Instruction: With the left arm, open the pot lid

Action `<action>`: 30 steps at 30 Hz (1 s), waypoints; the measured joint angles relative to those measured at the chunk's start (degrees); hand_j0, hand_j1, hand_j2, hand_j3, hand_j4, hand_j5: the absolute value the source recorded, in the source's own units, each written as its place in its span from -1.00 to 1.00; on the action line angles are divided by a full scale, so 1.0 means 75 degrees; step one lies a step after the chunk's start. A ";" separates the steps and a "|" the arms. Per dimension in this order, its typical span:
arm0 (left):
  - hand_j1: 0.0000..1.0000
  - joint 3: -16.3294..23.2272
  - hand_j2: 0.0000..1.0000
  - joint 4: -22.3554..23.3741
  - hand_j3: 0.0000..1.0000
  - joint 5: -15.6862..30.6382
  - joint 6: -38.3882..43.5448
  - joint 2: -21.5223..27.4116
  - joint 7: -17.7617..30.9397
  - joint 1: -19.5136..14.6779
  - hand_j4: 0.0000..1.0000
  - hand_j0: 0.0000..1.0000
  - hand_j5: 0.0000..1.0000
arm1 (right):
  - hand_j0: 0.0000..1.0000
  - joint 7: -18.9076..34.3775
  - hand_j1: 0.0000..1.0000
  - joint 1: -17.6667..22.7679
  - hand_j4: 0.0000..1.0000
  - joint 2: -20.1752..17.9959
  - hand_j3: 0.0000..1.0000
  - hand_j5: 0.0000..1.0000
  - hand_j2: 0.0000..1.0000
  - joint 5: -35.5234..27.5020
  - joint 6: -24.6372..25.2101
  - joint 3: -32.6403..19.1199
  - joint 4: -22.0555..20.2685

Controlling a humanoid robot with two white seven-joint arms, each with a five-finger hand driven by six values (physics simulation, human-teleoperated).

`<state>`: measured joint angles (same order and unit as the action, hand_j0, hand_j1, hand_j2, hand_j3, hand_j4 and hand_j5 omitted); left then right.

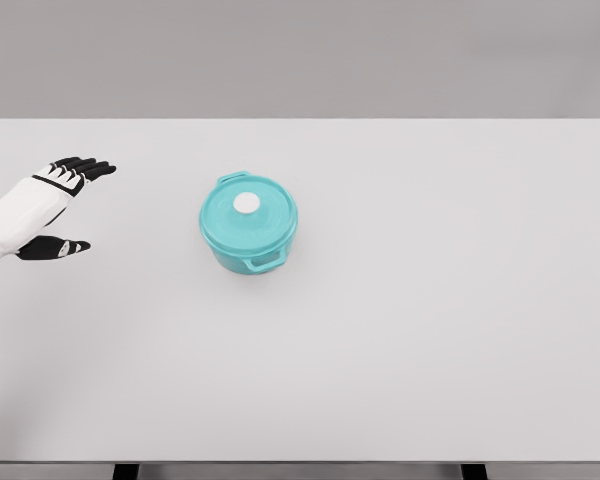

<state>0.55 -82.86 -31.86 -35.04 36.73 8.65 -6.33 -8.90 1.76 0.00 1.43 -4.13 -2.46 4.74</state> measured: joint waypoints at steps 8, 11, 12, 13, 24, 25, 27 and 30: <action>1.00 0.0002 1.00 -0.0032 1.00 0.0032 0.0000 -0.0003 0.0002 -0.0070 1.00 1.00 1.00 | 1.00 0.0001 1.00 0.0000 1.00 0.0000 1.00 1.00 1.00 0.0000 0.0000 0.0000 0.0000; 1.00 0.0004 1.00 -0.0006 1.00 0.0030 0.0000 -0.0010 0.0241 -0.0117 1.00 1.00 1.00 | 1.00 0.0001 1.00 0.0000 1.00 0.0000 1.00 1.00 1.00 0.0000 0.0000 0.0000 0.0000; 1.00 0.0009 1.00 -0.0006 1.00 0.0048 0.0000 -0.0013 0.0418 -0.0164 1.00 1.00 1.00 | 1.00 0.0002 1.00 0.0000 1.00 0.0000 1.00 1.00 1.00 0.0000 0.0000 0.0000 0.0000; 1.00 0.0018 1.00 -0.0011 1.00 0.0101 -0.0001 -0.0018 0.0614 -0.0176 1.00 1.00 1.00 | 1.00 0.0001 1.00 0.0000 1.00 0.0000 1.00 1.00 1.00 0.0000 0.0000 0.0000 0.0000; 1.00 0.0142 1.00 -0.0124 1.00 0.2185 -0.0010 -0.1350 0.3413 -0.2203 1.00 1.00 1.00 | 1.00 0.0003 1.00 0.0000 1.00 0.0000 1.00 1.00 1.00 0.0000 0.0000 0.0000 0.0000; 1.00 0.0164 1.00 -0.0131 1.00 0.2212 -0.0011 -0.1457 0.3443 -0.2250 1.00 1.00 1.00 | 1.00 0.0003 1.00 0.0000 1.00 0.0000 1.00 1.00 1.00 0.0000 0.0000 0.0000 0.0000; 1.00 0.0241 1.00 -0.0105 1.00 0.2244 -0.0011 -0.1663 0.3479 -0.2473 1.00 1.00 1.00 | 1.00 0.0002 1.00 0.0000 1.00 0.0000 1.00 1.00 1.00 0.0000 0.0000 0.0000 0.0000; 1.00 0.0417 1.00 -0.0021 1.00 0.2288 -0.0009 -0.2020 0.3502 -0.2718 1.00 1.00 1.00 | 1.00 0.0002 1.00 0.0000 1.00 0.0000 1.00 1.00 1.00 -0.0001 0.0000 0.0000 0.0000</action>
<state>3.67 -83.01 -14.70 -35.11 21.58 34.92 -26.72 -8.89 1.76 0.00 1.43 -4.13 -2.46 4.74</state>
